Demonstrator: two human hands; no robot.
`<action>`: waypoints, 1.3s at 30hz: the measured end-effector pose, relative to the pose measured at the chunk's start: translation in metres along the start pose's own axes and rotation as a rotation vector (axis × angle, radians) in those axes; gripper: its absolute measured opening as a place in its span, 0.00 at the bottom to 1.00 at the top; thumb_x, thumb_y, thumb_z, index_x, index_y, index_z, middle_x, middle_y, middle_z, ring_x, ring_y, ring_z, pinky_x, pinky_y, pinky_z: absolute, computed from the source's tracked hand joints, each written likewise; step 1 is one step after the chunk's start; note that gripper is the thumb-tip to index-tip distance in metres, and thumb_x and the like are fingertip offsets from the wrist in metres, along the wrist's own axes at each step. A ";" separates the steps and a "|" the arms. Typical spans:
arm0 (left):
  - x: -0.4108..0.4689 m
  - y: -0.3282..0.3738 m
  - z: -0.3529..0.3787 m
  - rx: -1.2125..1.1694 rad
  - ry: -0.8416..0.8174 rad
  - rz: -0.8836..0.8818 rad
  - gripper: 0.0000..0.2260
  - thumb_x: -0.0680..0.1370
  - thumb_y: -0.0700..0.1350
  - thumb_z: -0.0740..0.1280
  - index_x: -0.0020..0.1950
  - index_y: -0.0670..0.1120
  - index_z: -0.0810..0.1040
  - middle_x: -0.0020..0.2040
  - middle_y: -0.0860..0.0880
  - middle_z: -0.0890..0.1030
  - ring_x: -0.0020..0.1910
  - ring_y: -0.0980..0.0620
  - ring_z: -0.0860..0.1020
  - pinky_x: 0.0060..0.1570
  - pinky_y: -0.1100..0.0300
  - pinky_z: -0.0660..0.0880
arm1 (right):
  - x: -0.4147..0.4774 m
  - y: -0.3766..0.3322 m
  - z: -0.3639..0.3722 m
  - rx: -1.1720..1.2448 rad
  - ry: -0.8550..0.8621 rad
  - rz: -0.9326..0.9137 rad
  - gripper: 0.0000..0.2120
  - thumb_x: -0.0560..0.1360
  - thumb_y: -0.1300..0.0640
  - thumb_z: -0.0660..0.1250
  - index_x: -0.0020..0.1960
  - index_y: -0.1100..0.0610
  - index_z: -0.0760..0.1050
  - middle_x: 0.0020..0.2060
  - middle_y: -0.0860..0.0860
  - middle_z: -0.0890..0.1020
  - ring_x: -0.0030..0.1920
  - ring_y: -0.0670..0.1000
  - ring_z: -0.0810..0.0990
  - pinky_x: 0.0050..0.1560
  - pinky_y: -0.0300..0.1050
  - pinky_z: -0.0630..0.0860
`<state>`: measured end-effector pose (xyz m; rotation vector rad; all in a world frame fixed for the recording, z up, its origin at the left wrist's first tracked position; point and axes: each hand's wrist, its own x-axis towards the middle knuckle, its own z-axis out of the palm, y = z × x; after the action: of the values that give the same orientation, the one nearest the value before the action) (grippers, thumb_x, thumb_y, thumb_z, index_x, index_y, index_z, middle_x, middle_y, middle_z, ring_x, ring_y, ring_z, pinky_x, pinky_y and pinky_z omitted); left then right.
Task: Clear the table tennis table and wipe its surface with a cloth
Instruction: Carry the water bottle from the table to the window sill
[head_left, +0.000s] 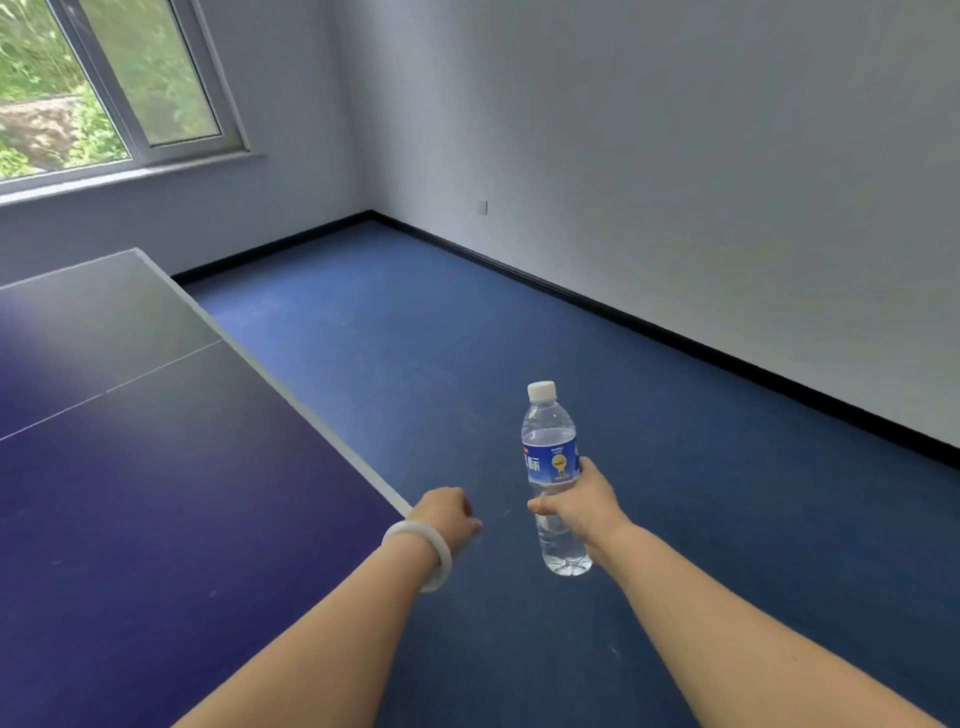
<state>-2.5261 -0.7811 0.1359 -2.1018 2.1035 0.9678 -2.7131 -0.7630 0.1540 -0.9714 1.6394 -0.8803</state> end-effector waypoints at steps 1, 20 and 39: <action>0.015 0.008 -0.005 -0.011 0.001 -0.012 0.11 0.77 0.46 0.65 0.57 0.42 0.79 0.55 0.45 0.81 0.55 0.46 0.79 0.53 0.56 0.75 | 0.021 -0.008 -0.004 -0.003 -0.012 0.004 0.24 0.65 0.68 0.78 0.56 0.57 0.72 0.49 0.54 0.82 0.51 0.54 0.81 0.51 0.47 0.77; 0.390 -0.007 -0.215 -0.091 0.115 -0.196 0.13 0.79 0.48 0.66 0.61 0.44 0.77 0.60 0.45 0.79 0.58 0.46 0.77 0.56 0.55 0.74 | 0.435 -0.232 0.085 -0.059 -0.214 -0.072 0.24 0.67 0.68 0.77 0.58 0.59 0.71 0.50 0.55 0.81 0.47 0.53 0.80 0.42 0.42 0.73; 0.621 -0.146 -0.466 -0.262 0.327 -0.649 0.16 0.80 0.49 0.65 0.66 0.43 0.74 0.63 0.45 0.77 0.59 0.46 0.77 0.59 0.54 0.75 | 0.775 -0.462 0.369 -0.203 -0.719 -0.236 0.22 0.65 0.70 0.77 0.56 0.62 0.74 0.45 0.57 0.81 0.44 0.55 0.79 0.39 0.43 0.72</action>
<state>-2.2635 -1.5248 0.1890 -2.9512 1.2395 0.8770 -2.4142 -1.6905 0.1813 -1.4407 1.0159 -0.4281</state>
